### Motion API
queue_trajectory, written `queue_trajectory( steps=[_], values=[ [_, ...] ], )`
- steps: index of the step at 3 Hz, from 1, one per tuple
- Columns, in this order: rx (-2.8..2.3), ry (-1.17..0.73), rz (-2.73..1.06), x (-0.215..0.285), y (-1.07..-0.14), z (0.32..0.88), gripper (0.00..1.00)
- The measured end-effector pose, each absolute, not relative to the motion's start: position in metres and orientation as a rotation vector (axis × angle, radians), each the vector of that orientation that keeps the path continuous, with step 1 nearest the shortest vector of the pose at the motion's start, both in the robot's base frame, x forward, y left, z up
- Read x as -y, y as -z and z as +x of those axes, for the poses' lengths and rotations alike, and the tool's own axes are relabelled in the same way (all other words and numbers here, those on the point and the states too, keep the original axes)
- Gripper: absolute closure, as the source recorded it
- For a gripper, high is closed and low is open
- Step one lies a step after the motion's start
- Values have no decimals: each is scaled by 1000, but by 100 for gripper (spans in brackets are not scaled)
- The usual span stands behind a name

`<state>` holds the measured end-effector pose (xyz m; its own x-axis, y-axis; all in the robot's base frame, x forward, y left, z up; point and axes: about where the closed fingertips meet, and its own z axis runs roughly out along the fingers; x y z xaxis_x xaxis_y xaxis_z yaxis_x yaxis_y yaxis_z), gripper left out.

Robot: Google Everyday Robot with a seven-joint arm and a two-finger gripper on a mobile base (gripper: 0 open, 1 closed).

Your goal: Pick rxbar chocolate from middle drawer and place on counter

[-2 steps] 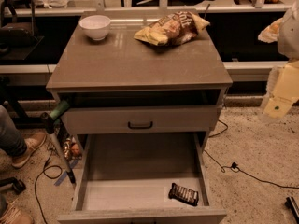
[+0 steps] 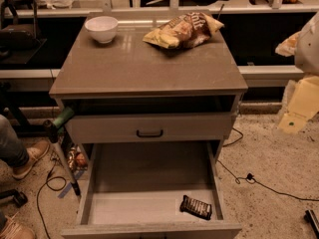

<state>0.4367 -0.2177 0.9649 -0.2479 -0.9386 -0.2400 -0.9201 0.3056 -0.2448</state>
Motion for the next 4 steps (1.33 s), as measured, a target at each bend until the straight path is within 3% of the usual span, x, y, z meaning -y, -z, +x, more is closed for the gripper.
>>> queue_trajectory(
  steps=[3,4],
  values=[
    [-2309,-447,-1419,156,-723,447,0],
    [-2309,-447,-1419,156,-723,447,0]
  ],
)
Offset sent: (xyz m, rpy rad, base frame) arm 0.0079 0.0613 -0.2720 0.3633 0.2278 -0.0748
